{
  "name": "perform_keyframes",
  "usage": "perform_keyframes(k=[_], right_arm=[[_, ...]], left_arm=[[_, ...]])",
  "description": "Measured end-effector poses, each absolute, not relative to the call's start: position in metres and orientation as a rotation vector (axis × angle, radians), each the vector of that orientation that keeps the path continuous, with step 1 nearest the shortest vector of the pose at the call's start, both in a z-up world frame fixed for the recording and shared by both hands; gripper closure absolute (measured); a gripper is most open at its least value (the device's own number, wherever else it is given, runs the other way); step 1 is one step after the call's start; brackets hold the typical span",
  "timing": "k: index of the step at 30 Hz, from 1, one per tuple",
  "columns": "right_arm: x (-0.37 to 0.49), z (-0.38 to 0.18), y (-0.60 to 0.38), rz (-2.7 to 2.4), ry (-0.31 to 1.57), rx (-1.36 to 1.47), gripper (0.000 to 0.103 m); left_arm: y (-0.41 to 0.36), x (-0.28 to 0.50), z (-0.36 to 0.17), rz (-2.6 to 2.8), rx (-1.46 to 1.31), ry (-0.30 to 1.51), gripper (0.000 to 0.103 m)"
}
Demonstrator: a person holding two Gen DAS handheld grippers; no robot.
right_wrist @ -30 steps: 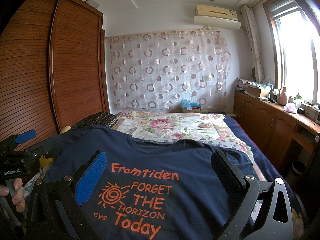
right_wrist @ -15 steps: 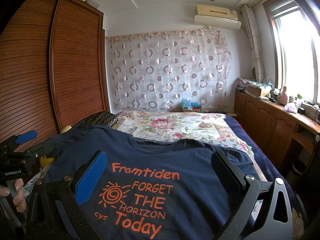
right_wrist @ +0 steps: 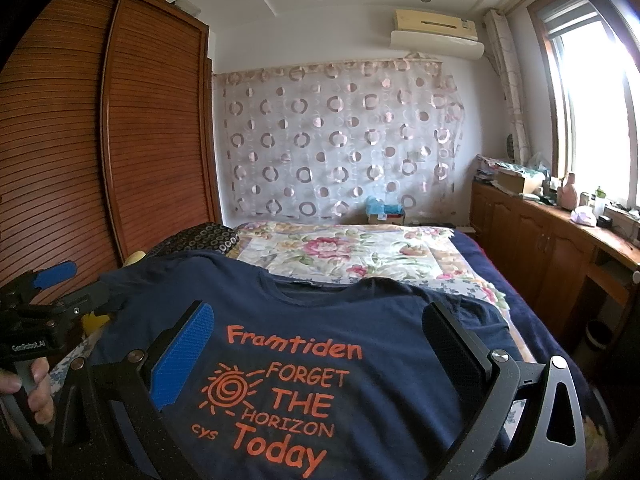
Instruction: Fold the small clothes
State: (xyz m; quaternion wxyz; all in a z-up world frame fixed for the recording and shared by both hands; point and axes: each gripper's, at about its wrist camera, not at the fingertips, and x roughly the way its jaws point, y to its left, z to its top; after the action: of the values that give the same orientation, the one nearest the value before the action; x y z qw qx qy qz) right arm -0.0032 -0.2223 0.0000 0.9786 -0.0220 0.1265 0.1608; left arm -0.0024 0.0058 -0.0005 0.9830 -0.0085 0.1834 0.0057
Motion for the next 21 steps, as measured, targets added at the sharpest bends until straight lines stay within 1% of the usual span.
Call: perform_keyframes(k=[4,7,21], right_arm=[[-0.003,-0.001,-0.222,0.33,0.262,-0.043,0.0],[0.001,-0.003,-0.221,0.337,0.274,-0.044,0.0],[0.013,-0.003,-0.213,0.389,0.314,-0.078,0.0]], left_arm=[[0.014,-0.003,0.012,0.012,-0.018,0.375,0.0],[0.019,-0.002,-0.002,0.015,-0.017,0.381,0.0],[0.043,0.013,-0.022,0.033,-0.005,0.462,0.0]])
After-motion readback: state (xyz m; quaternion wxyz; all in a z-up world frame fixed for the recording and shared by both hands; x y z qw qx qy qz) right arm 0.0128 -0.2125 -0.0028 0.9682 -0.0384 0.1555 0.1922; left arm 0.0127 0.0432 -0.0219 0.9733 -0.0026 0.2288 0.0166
